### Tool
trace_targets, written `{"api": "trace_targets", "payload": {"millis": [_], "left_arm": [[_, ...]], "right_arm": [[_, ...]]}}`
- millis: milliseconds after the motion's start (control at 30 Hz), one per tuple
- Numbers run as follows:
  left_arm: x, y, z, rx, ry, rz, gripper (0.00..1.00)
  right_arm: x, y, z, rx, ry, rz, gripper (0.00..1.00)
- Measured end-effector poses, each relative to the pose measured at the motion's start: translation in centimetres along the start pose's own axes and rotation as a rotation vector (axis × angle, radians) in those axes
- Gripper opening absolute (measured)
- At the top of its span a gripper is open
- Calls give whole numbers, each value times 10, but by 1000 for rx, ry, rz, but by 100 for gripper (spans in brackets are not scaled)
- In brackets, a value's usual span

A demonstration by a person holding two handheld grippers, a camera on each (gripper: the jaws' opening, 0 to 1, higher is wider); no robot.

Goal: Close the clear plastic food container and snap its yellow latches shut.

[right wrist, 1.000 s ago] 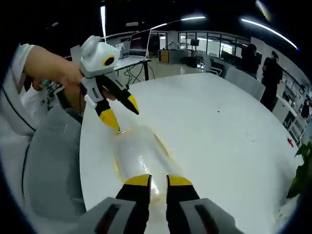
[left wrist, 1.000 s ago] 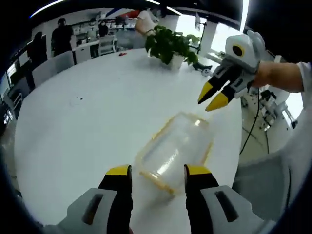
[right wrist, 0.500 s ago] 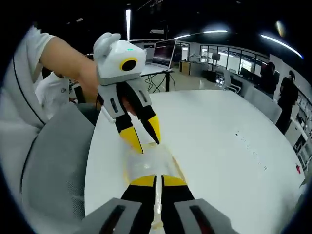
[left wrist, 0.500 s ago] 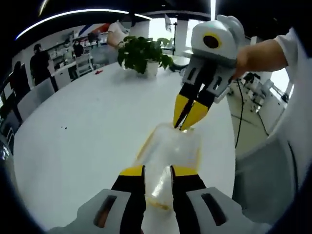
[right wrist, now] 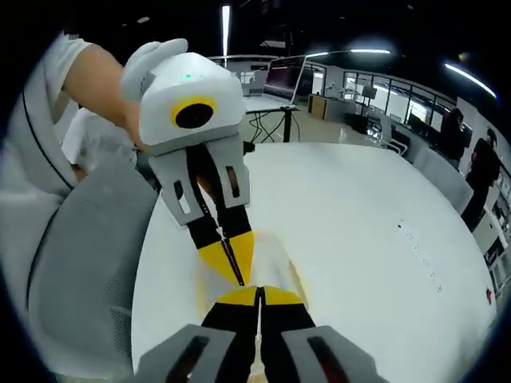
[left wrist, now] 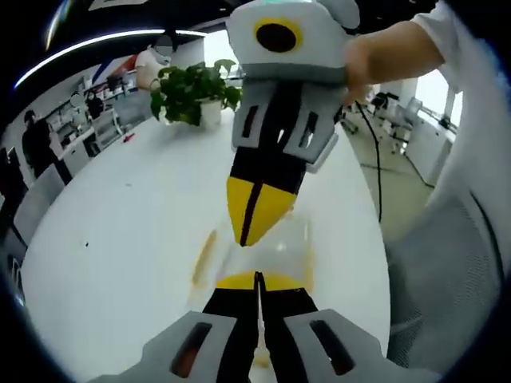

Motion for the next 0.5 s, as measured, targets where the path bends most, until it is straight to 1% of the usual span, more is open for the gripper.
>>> {"api": "trace_targets", "payload": {"millis": [33, 100, 167, 233, 300, 333, 400, 433, 500], "left_arm": [[3, 2, -1, -12, 15, -14, 0], [4, 6, -4, -31, 37, -16, 0], [4, 8, -5, -38, 24, -15, 0], [7, 9, -3, -37, 29, -19, 0], [11, 11, -3, -43, 59, -31, 1], [13, 12, -6, -57, 81, -32, 0], [14, 13, -8, -64, 84, -34, 0], [14, 12, -6, -54, 85, -32, 0], [16, 12, -5, -54, 78, -31, 2]], "right_arm": [[1, 2, -1, -4, 0, 1, 0], [0, 4, -3, -11, -2, 8, 0], [0, 6, -3, -20, -9, 18, 0], [1, 8, -4, -34, -32, 18, 1], [3, 10, -4, -42, -36, 17, 2], [4, 10, -4, -44, -37, 19, 1], [6, 12, -5, -49, -43, 18, 1], [9, 13, -5, -55, -44, 12, 2], [11, 14, -5, -55, -37, 13, 4]]}}
Point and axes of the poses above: the point that each gripper's makers call its tool centre point, and the gripper's own axes: y roughly forward along the fingers, x roughly to its right, z roughly out of its top, the point moved 3 cm from there along -y, roughly backward along the fingers, and after that the axes turned 5 degrees about y, right-handed, at the moved point
